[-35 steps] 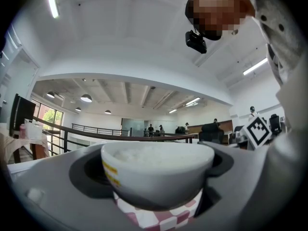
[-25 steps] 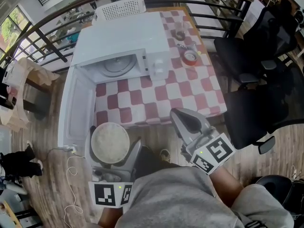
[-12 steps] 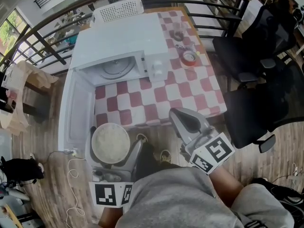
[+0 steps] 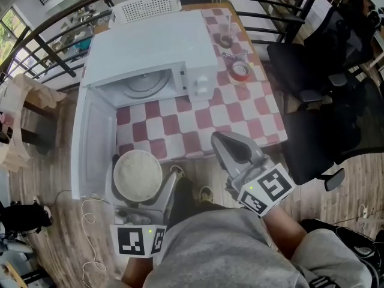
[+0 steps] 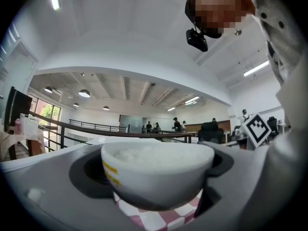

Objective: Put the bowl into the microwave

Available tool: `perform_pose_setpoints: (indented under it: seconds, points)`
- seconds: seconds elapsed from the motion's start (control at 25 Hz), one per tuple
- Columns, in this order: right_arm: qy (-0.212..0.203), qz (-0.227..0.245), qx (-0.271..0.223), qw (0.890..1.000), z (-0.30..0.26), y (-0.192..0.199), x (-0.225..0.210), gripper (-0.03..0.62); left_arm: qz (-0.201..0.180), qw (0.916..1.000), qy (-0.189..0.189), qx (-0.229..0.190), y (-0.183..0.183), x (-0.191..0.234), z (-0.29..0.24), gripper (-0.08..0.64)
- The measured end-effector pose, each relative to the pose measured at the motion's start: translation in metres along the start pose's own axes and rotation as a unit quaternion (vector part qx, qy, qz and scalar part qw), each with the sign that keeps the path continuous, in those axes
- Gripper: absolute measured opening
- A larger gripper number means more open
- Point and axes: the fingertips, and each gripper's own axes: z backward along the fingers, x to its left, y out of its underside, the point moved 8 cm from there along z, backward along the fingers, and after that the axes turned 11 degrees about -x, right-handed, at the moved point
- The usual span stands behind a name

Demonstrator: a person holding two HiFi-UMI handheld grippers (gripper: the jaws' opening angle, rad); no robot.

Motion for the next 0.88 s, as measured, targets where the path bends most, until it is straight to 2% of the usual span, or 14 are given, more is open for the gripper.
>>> perform_pose_setpoints:
  seconds: [0.88]
  points:
    - [0.003, 0.007, 0.025, 1.0, -0.117, 0.012, -0.016, 0.0, 0.02, 0.9997, 0.009, 0.01, 0.028, 0.088, -0.084, 0.538]
